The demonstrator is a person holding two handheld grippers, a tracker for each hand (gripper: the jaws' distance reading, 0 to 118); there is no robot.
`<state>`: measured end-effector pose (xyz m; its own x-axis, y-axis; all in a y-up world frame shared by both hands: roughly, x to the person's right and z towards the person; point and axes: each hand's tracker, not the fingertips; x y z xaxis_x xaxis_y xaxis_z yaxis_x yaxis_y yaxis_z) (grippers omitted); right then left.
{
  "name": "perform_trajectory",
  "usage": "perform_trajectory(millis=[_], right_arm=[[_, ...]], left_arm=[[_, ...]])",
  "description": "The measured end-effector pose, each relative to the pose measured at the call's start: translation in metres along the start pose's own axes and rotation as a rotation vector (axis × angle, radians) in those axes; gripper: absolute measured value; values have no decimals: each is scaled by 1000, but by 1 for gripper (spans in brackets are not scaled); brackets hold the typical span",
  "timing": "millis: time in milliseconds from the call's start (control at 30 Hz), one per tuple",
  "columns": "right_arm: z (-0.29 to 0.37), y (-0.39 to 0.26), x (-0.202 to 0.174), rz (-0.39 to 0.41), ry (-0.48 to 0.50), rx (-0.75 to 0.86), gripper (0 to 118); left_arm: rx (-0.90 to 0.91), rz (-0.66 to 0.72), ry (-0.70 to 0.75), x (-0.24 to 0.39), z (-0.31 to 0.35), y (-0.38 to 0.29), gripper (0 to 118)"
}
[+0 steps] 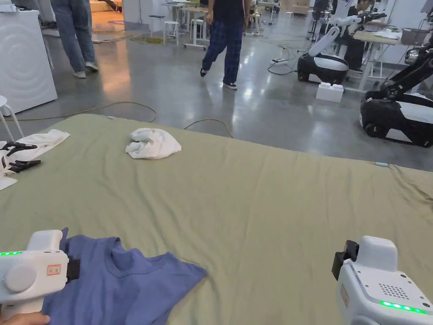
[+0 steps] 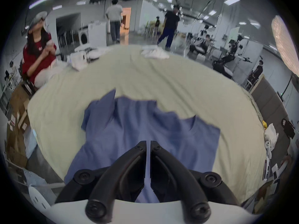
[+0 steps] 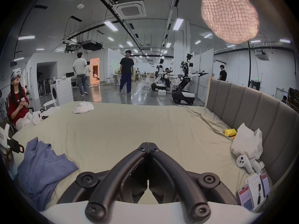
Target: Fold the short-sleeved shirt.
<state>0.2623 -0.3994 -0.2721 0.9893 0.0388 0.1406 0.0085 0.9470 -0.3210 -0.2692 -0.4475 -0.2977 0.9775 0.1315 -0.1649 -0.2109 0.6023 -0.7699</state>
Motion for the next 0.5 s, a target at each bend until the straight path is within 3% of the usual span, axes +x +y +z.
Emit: perform_trajectory(millis=[33, 67, 133, 167, 333, 400, 500], right_arm=[[-1, -2, -2, 3, 2, -10, 0], [-2, -4, -4, 4, 6, -17, 0], [-4, -6, -7, 8, 9, -35, 0], [-4, -8, -9, 11, 11, -41, 0], [-5, -12, -17, 33, 20, -69, 0], [-6, -14, -19, 41, 23, -76, 0], [-6, -16, -21, 49, 27, -83, 0]], left_arm=[[-26, 2, -4, -12, -10, -1, 10], [-49, 8, -2, -18, -17, -4, 28], [-126, 30, -18, -24, -31, -11, 79], [-164, 29, -34, -19, -30, -17, 87], [-272, -23, -119, -6, -53, -46, 87], [-343, -77, -48, 5, -66, -60, 85], [-245, -170, 39, 19, -69, -69, 82]])
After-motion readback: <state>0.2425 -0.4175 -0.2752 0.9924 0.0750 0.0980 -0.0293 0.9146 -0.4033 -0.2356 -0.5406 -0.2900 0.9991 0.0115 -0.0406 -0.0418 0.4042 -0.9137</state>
